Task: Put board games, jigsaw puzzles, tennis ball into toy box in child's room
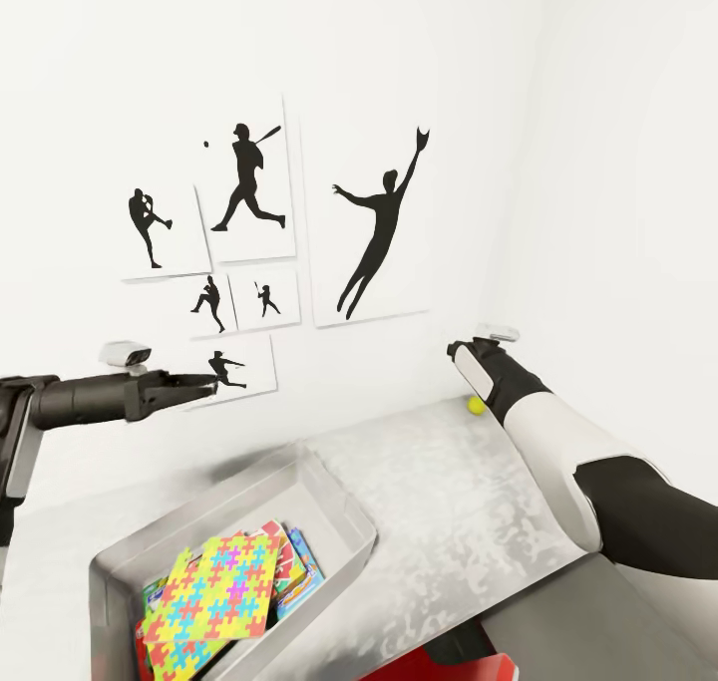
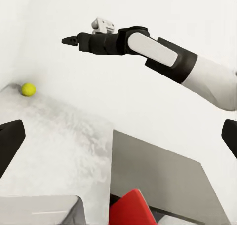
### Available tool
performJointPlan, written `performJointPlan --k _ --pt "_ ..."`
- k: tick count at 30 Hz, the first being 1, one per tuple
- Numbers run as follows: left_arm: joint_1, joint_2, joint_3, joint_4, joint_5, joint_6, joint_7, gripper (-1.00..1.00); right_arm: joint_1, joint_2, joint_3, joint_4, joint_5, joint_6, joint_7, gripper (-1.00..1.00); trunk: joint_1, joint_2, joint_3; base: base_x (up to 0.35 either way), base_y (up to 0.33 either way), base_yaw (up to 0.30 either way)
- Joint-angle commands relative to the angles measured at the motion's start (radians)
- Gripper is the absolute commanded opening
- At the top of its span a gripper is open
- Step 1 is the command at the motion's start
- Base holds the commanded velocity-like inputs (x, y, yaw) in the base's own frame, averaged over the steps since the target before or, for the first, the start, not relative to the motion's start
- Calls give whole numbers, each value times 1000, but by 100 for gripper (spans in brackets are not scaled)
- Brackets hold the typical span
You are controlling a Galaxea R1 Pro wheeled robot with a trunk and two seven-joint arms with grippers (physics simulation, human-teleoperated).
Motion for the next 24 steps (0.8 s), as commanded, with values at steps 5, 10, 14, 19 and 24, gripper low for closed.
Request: performJointPlan --k 5,10,14,19,24 --pt "-79 -62 -77 2 -10 11 -4 100 -1 0 13 -1 -5 4 -7 100 1 -2 -3 0 0 0" --pt "-143 -123 -138 4 -78 11 -4 100 -1 1 15 -3 -4 4 -7 100 1 -2 -3 0 0 0" --pt "-156 -130 -147 6 -145 11 -4 100 -1 1 15 -4 -4 6 -7 100 1 -2 -3 0 0 0" --pt "-158 -132 -156 6 -172 11 -4 100 -1 1 15 -4 -3 6 -7 100 1 -2 -3 0 0 0" --pt "-135 -129 -157 7 -180 11 -4 100 -1 0 14 -4 -4 7 -7 100 1 -2 -3 0 0 0"
